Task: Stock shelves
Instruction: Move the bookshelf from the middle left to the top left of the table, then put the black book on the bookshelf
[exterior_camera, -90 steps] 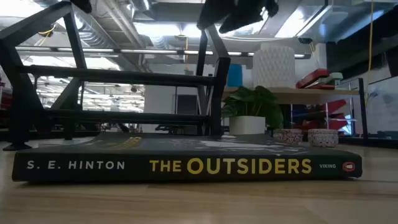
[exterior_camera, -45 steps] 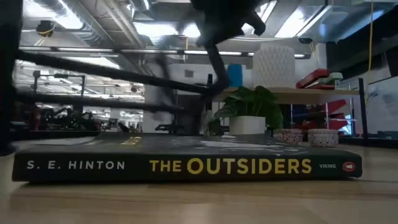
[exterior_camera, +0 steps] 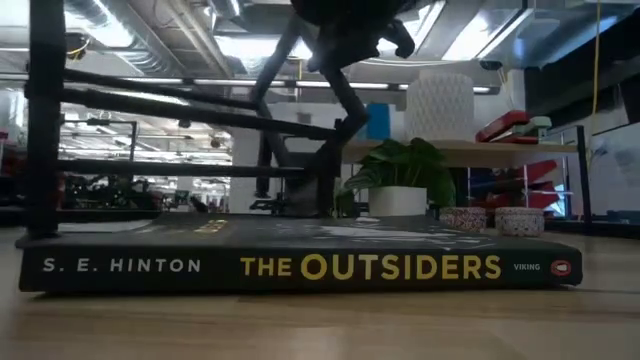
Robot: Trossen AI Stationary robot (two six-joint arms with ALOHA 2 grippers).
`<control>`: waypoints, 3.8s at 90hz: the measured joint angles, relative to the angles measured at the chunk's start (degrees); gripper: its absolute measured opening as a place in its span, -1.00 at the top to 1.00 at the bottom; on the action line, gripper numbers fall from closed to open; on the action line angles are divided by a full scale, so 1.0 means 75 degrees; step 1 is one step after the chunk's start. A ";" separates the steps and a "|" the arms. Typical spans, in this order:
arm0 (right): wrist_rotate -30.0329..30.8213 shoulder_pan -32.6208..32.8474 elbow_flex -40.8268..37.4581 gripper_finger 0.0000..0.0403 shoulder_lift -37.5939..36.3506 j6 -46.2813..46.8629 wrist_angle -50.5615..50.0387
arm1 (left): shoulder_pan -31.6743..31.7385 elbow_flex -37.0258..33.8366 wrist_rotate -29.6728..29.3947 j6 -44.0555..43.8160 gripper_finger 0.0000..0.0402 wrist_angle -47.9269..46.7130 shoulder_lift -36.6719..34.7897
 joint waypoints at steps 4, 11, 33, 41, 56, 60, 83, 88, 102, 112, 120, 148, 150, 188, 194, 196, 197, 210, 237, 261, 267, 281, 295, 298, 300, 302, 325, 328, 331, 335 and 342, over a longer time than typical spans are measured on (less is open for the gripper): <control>-0.0006 -0.0105 0.0202 0.80 0.0000 -0.0127 -0.0031 | 0.0003 0.0205 -0.0375 0.0095 1.00 -0.0087 0.0082; 0.0017 -0.0357 0.0599 0.80 0.0000 -0.0215 -0.0005 | 0.0029 0.0470 -0.0942 0.0444 1.00 -0.0139 0.0225; 0.0277 -0.1228 0.1590 0.80 -0.0015 -0.0262 0.0145 | 0.0277 0.0768 -0.1334 0.0653 1.00 -0.0104 0.0409; 0.0367 -0.1523 0.1626 0.80 -0.0015 -0.0094 0.0041 | 0.0275 0.0768 -0.1328 0.0630 1.00 -0.0101 0.0498; 0.0396 -0.2009 0.1623 0.80 0.0115 0.0423 -0.0030 | 0.0309 0.0768 -0.1633 0.0688 1.00 -0.0127 0.0773; 0.0411 -0.2123 0.1623 0.80 0.0223 0.0716 0.0008 | 0.0372 0.0768 -0.1647 0.0691 1.00 -0.0139 0.0880; 0.0415 -0.2388 0.1623 0.80 0.0648 0.1939 0.0008 | 0.0726 0.0762 -0.1616 -0.0015 1.00 -0.1188 0.1488; 0.0450 -0.2386 0.1623 0.80 0.0693 0.2090 -0.0108 | 0.0816 0.0672 -0.1531 0.0011 1.00 -0.1144 0.1546; 0.0644 -0.2381 0.1626 0.80 0.0918 0.2519 -0.0418 | 0.0977 0.0396 -0.1391 -0.0098 1.00 -0.1165 0.1578; 0.0606 -0.2384 0.1626 0.80 0.1117 0.3060 -0.0732 | 0.1147 0.0190 -0.1257 -0.0165 1.00 -0.1173 0.1575; 0.0438 -0.2458 0.1642 0.80 0.1263 0.3378 -0.1055 | 0.1266 0.0116 -0.1090 -0.0230 1.00 -0.1178 0.1563; 0.0356 -0.2637 0.1887 0.79 0.1891 0.4761 -0.1376 | 0.1250 0.0083 -0.0797 -0.0242 1.00 -0.1175 0.1560; 0.0353 -0.2641 0.1888 0.77 0.1920 0.4785 -0.1340 | 0.1250 0.0083 -0.0790 -0.0242 1.00 -0.1174 0.1560; 0.0212 -0.2724 0.1873 0.48 0.1929 0.4375 -0.0637 | 0.1205 0.0083 -0.0679 -0.0212 1.00 -0.1177 0.1560; 0.0209 -0.2722 0.1870 0.47 0.1929 0.4404 -0.0470 | 0.1201 0.0083 -0.0666 -0.0215 1.00 -0.1174 0.1560; 0.0205 -0.2722 0.1870 0.47 0.1929 0.4396 -0.0418 | 0.1201 0.0083 -0.0638 -0.0228 1.00 -0.1174 0.1560; 0.0200 -0.2722 0.1869 0.47 0.1929 0.4394 -0.0396 | 0.1201 0.0083 -0.0622 -0.0243 1.00 -0.1176 0.1560; -0.0027 -0.2719 0.1867 0.47 0.1926 0.4311 -0.0157 | 0.1201 0.0083 -0.0175 -0.0397 1.00 -0.1174 0.1560; -0.0878 -0.2711 0.1861 0.13 0.1915 0.3038 0.0313 | 0.1256 -0.0956 0.0022 -0.1284 0.82 -0.1174 0.1392; -0.1079 -0.2645 0.1880 -0.36 0.1491 0.1102 0.0351 | 0.1514 -0.3161 -0.0600 -0.2593 0.65 -0.0974 0.1344; -0.1017 -0.2565 0.1889 -0.41 0.1234 0.0431 0.0340 | 0.1692 -0.3696 -0.0690 -0.2795 0.69 -0.0787 0.1344; -0.1105 -0.2322 0.1897 -0.42 0.0435 -0.0821 0.0028 | 0.2312 -0.4879 -0.0718 -0.2694 0.84 -0.0064 0.1344; -0.1437 -0.1782 0.1902 -0.37 -0.0448 -0.1742 -0.0346 | 0.3307 -0.5727 -0.0590 -0.1487 0.98 0.1227 0.1344; -0.1444 -0.1589 0.1902 -0.37 -0.0587 -0.1912 -0.0478 | 0.3567 -0.5835 -0.0488 -0.1139 0.99 0.1447 0.1344; -0.1454 -0.1471 0.1902 -0.36 -0.0668 -0.1965 -0.0553 | 0.3749 -0.5906 -0.0440 -0.0899 0.99 0.1613 0.1344; -0.1463 -0.1339 0.1902 -0.36 -0.0749 -0.2068 -0.0661 | 0.3927 -0.5977 -0.0392 -0.0650 0.99 0.1794 0.1344; -0.1175 0.0298 0.1900 -0.34 -0.1048 -0.2291 -0.1630 | 0.5696 -0.6704 0.0225 0.2364 1.00 0.4300 0.1327; -0.1108 0.0497 0.1892 -0.34 -0.1043 -0.2295 -0.1765 | 0.5862 -0.6764 0.0223 0.2642 1.00 0.4540 0.1327; -0.1062 0.0681 0.1884 -0.34 -0.1040 -0.2283 -0.1820 | 0.6013 -0.6809 0.0229 0.2900 1.00 0.4737 0.1327; -0.0997 0.0920 0.1856 -0.34 -0.1041 -0.2234 -0.1846 | 0.6172 -0.6834 0.0252 0.3143 1.00 0.4875 0.1327; -0.0846 0.1319 0.1766 -0.34 -0.1046 -0.2125 -0.1854 | 0.6338 -0.6838 0.0286 0.3492 1.00 0.5031 0.1327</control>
